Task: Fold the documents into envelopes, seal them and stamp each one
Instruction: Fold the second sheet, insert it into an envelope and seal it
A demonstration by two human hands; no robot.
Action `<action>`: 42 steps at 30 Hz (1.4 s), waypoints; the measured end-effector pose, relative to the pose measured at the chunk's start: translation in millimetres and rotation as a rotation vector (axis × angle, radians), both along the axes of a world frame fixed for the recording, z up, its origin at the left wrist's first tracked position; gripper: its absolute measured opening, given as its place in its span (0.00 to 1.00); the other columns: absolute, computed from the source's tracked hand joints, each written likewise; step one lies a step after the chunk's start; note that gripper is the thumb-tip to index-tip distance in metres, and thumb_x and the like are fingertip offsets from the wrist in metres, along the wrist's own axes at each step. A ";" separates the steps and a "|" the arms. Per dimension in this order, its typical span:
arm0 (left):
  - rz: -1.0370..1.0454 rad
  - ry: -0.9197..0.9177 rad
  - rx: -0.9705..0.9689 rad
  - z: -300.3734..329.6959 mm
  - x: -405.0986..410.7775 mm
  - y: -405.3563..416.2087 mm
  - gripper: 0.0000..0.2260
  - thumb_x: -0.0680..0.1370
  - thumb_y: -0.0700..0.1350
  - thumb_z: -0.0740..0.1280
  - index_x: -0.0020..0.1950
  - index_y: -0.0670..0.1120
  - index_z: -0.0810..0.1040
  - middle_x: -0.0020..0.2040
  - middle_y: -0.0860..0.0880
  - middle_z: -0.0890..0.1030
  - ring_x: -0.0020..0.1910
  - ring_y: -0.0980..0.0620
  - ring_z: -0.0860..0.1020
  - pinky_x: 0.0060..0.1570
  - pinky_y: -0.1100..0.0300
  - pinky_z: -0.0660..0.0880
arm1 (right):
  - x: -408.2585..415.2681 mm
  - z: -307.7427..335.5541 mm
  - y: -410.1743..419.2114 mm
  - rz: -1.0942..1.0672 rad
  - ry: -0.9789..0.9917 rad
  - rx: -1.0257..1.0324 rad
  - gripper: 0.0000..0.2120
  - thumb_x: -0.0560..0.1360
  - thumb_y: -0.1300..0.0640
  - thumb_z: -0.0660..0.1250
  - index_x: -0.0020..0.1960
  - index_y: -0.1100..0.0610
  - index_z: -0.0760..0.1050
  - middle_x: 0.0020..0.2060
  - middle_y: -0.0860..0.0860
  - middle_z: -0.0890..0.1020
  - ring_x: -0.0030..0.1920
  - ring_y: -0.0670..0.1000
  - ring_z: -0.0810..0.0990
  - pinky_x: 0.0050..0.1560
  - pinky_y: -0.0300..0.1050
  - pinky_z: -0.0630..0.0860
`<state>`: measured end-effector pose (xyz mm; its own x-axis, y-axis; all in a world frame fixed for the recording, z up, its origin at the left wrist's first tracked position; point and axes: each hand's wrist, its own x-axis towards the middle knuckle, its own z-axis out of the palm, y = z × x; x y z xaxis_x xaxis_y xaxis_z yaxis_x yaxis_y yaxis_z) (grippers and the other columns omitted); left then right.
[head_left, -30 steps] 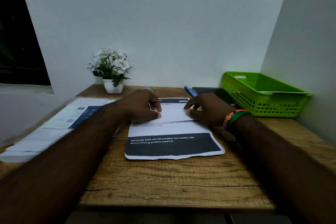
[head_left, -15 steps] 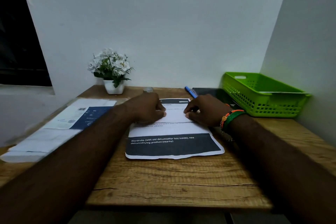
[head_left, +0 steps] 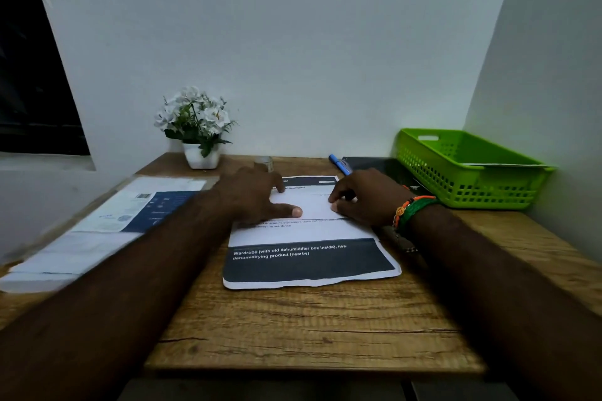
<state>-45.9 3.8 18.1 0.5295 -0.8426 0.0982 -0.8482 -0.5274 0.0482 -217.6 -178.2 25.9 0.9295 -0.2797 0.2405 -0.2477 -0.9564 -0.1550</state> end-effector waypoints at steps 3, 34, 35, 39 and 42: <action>-0.006 0.066 -0.043 -1.7 2.9 -1.3 0.45 0.54 0.87 0.55 0.61 0.61 0.74 0.63 0.52 0.76 0.59 0.50 0.73 0.63 0.45 0.73 | 3.3 -2.7 -4.0 0.001 0.000 0.023 0.05 0.74 0.48 0.71 0.49 0.45 0.83 0.41 0.39 0.79 0.49 0.45 0.81 0.51 0.39 0.74; -0.156 0.343 -0.566 20.7 19.7 26.0 0.07 0.80 0.45 0.72 0.42 0.47 0.84 0.36 0.52 0.83 0.34 0.62 0.78 0.42 0.58 0.76 | -9.4 8.0 -29.6 0.077 -0.387 0.373 0.09 0.77 0.55 0.71 0.41 0.59 0.79 0.31 0.45 0.76 0.30 0.38 0.71 0.30 0.32 0.65; -0.154 0.391 -0.592 19.9 19.4 26.2 0.07 0.80 0.43 0.71 0.42 0.45 0.84 0.36 0.51 0.83 0.34 0.61 0.79 0.41 0.58 0.77 | -9.6 7.1 -29.9 0.073 -0.386 0.386 0.09 0.77 0.55 0.71 0.41 0.60 0.79 0.30 0.45 0.76 0.29 0.38 0.71 0.29 0.30 0.64; -0.102 0.583 -0.689 17.7 16.8 22.7 0.06 0.80 0.38 0.69 0.44 0.41 0.83 0.31 0.48 0.84 0.30 0.55 0.82 0.32 0.62 0.76 | -7.1 4.4 -29.5 0.057 -0.420 0.474 0.09 0.76 0.56 0.72 0.40 0.59 0.81 0.30 0.46 0.77 0.30 0.39 0.72 0.31 0.34 0.68; -0.036 0.596 -0.712 20.5 19.1 26.9 0.06 0.81 0.40 0.69 0.46 0.39 0.83 0.32 0.47 0.83 0.30 0.54 0.81 0.34 0.58 0.76 | -10.2 5.1 -34.0 0.022 -0.432 0.535 0.08 0.76 0.56 0.73 0.38 0.55 0.82 0.32 0.50 0.83 0.33 0.44 0.76 0.35 0.39 0.74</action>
<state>-26.9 30.7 38.6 0.6331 -0.7053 0.3189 -0.5948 -0.1797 0.7835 -227.8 -212.1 31.0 0.7884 -0.4451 0.4247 -0.0389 -0.7250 -0.6877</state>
